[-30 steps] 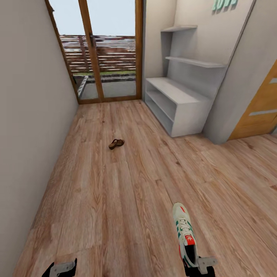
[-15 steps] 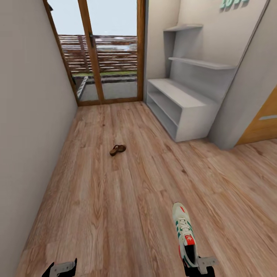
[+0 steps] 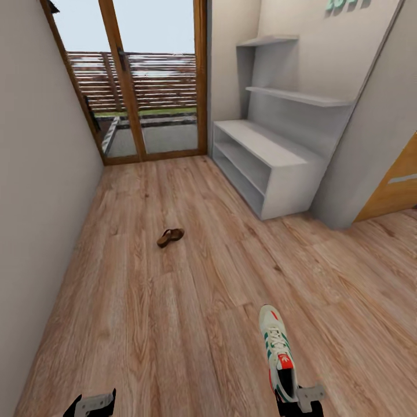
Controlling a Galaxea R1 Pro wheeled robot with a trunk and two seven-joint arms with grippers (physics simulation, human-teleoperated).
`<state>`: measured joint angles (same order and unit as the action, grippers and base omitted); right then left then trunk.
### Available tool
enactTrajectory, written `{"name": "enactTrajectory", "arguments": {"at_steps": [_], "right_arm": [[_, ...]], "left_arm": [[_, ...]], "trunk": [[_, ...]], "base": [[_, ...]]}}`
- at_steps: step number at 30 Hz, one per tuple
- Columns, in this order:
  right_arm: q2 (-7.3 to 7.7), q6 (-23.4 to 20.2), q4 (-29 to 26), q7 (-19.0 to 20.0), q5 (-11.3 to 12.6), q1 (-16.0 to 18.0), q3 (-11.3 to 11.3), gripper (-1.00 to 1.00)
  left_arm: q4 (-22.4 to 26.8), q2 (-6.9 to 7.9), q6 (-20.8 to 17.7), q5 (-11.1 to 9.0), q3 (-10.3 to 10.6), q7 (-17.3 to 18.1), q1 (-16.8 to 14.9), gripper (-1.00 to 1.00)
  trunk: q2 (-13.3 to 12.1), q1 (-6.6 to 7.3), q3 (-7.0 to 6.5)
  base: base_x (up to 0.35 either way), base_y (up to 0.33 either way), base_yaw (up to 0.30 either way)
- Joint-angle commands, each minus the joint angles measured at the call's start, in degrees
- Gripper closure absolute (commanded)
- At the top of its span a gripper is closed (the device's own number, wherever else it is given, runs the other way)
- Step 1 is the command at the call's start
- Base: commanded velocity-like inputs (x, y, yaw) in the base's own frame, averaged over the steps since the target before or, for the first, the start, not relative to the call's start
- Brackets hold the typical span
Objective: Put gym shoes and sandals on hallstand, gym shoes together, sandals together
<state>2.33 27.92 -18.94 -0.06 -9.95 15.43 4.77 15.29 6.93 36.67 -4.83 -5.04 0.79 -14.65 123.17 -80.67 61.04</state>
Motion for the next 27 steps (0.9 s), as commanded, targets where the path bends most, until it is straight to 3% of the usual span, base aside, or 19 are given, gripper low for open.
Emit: {"name": "enactTrajectory", "arguments": {"at_steps": [1,22,27], "right_arm": [[-0.04,0.21,0.04,-0.03,-0.60,0.04,0.42,1.00],[0.04,0.21,-0.04,0.13,-0.57,0.04,0.50,1.00],[-0.05,0.21,0.03,0.04,-0.57,0.04,0.45,1.00]], "left_arm": [[-0.05,0.01,0.15,-0.44,0.12,0.08,-0.02,-1.00],[-0.08,0.01,0.16,-0.44,0.12,0.08,0.01,-1.00],[-0.93,0.01,0.20,-0.43,0.14,0.08,-0.02,-1.00]], "trunk": [[0.01,-0.03,0.04],[0.01,-0.03,0.04],[0.01,-0.03,-0.03]], "base": [[0.332,0.098,-0.122],[0.336,0.023,-0.010],[0.336,0.115,-0.172]]}}
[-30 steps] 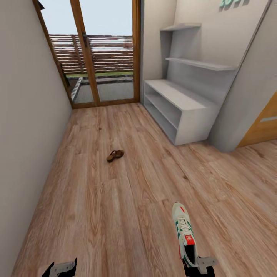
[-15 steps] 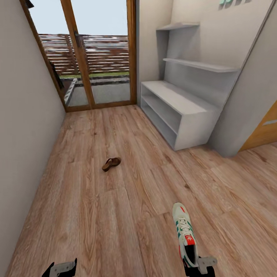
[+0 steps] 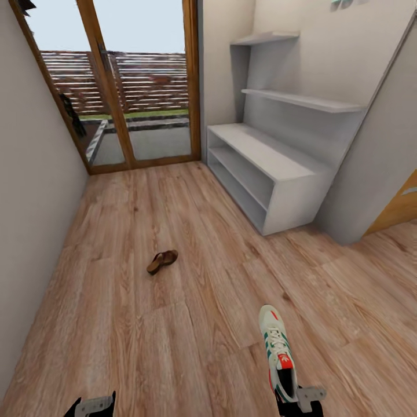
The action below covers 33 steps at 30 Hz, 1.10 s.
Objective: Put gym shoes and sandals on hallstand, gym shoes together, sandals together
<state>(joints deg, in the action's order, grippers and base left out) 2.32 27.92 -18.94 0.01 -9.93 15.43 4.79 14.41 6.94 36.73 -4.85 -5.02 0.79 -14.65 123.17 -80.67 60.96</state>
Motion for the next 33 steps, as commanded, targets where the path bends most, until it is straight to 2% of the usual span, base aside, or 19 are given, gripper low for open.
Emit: {"name": "enactTrajectory", "arguments": {"at_steps": [1,11,21,25,29,33], "right_arm": [[-0.06,0.21,0.04,-0.04,-0.58,0.04,0.42,1.00],[-0.39,0.15,0.29,0.06,-0.61,0.04,0.43,1.00],[-0.14,0.20,2.27,-0.09,-0.53,0.04,0.52,1.00],[0.00,0.14,2.54,-0.17,-0.52,0.04,0.53,1.00],[0.05,0.12,2.66,-0.19,-0.53,0.04,0.55,1.00],[-0.02,0.04,2.67,-0.14,-0.45,0.04,0.50,1.00]], "left_arm": [[-0.32,0.01,0.16,-0.42,0.13,0.08,-0.03,-1.00],[-3.79,-0.39,0.27,-0.48,0.20,0.91,0.05,-1.00],[-4.05,-0.27,0.28,-0.50,0.12,0.61,0.06,-1.00],[-3.58,-0.88,0.28,-0.43,0.28,0.81,0.06,-1.00],[-3.30,-2.17,0.28,0.11,0.53,1.01,0.06,-1.00],[-3.27,-1.97,0.28,-0.01,0.50,1.08,0.06,-1.00]], "trunk": [[0.01,-0.03,0.03],[0.01,-0.03,0.01],[0.01,-0.03,0.01],[0.01,-0.03,0.01],[0.01,-0.03,0.01],[0.01,-0.03,0.01]], "base": [[0.336,0.123,-0.098],[0.322,0.143,-0.020],[0.308,0.160,0.000],[0.326,0.084,0.000],[0.335,0.019,0.000],[0.337,0.003,0.000]]}}
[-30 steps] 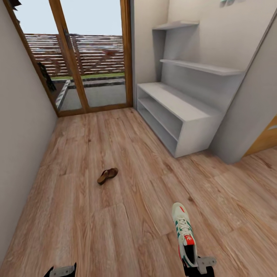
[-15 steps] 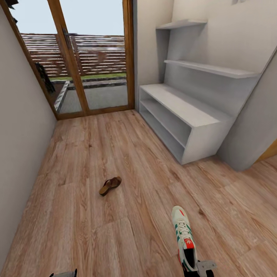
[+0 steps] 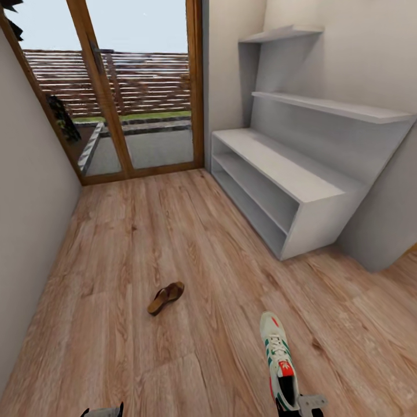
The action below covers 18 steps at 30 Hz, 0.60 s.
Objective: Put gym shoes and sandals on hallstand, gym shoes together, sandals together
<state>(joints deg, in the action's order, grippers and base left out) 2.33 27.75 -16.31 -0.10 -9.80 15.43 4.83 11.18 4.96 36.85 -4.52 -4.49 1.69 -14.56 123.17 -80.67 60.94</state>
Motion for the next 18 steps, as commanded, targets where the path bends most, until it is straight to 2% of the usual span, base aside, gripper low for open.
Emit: {"name": "enactTrajectory", "arguments": {"at_steps": [1,8,11,14,15,18], "right_arm": [[-0.04,0.20,0.02,-0.03,-0.58,0.04,0.46,1.00],[-0.47,0.29,-0.39,0.25,-1.00,0.04,0.33,1.00],[-0.26,-0.87,-10.08,0.58,-4.11,0.06,-0.59,1.00],[-0.24,-2.66,-14.67,0.97,-5.61,0.10,-0.77,1.00],[-0.27,-4.53,-17.38,1.91,-6.41,0.21,-0.84,1.00],[-0.29,-8.12,-20.90,4.64,-7.12,0.68,-0.90,1.00]], "left_arm": [[-0.04,-0.03,0.15,-0.26,0.00,0.17,-0.03,-1.00],[0.03,0.08,-0.04,0.26,0.40,0.18,-0.17,-1.00],[0.12,0.12,-0.55,2.23,0.44,0.12,-0.71,-1.00],[0.28,0.13,-0.86,3.82,0.38,0.07,-0.96,-1.00],[0.44,0.18,-1.23,4.93,0.38,0.06,-1.39,-1.00],[0.63,0.27,-2.70,6.55,0.37,0.08,-3.00,-1.00]], "trunk": [[0.01,-0.03,0.04],[0.01,-0.03,0.04],[0.01,-0.03,0.04],[0.01,-0.03,0.04],[0.01,-0.03,0.04],[0.01,-0.03,0.04]], "base": [[0.338,0.000,0.000],[0.337,0.000,0.000],[0.093,0.000,0.000],[0.036,0.000,0.000],[0.018,0.000,0.000],[0.012,0.000,0.000]]}}
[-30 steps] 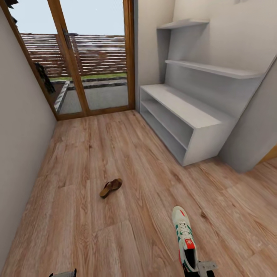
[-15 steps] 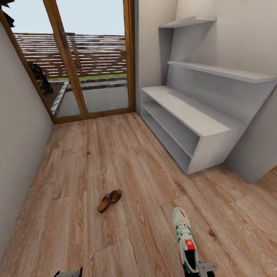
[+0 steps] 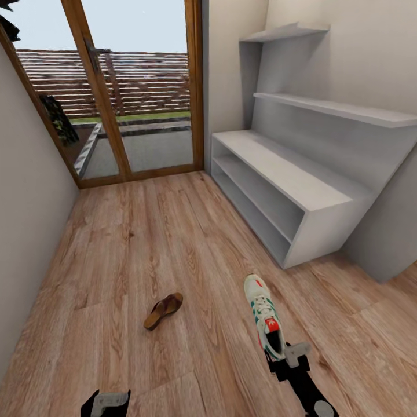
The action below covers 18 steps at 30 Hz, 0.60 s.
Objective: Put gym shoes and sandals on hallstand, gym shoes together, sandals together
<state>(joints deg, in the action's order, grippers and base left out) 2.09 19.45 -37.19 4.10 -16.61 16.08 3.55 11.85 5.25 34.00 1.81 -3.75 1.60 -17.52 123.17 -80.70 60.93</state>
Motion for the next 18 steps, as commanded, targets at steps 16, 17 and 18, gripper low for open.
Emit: {"name": "enactTrajectory", "arguments": {"at_steps": [16,17,18], "right_arm": [[0.15,-18.91,-17.07,22.92,-1.11,6.75,0.54,1.00],[0.18,-19.09,-17.24,23.12,-1.14,6.79,0.54,1.00],[0.20,-19.23,-17.37,23.30,-1.15,6.82,0.57,1.00]], "left_arm": [[0.28,0.09,-13.84,4.05,-0.19,0.42,-8.67,-1.00],[0.28,0.07,-13.90,4.07,-0.18,0.42,-8.69,-1.00],[0.30,0.08,-13.97,4.09,-0.18,0.42,-8.70,-1.00]], "trunk": [[0.02,0.01,0.05],[0.02,0.01,0.05],[0.02,0.01,0.05]], "base": [[0.002,0.000,0.000],[0.027,0.006,0.000],[0.063,0.020,0.000]]}}
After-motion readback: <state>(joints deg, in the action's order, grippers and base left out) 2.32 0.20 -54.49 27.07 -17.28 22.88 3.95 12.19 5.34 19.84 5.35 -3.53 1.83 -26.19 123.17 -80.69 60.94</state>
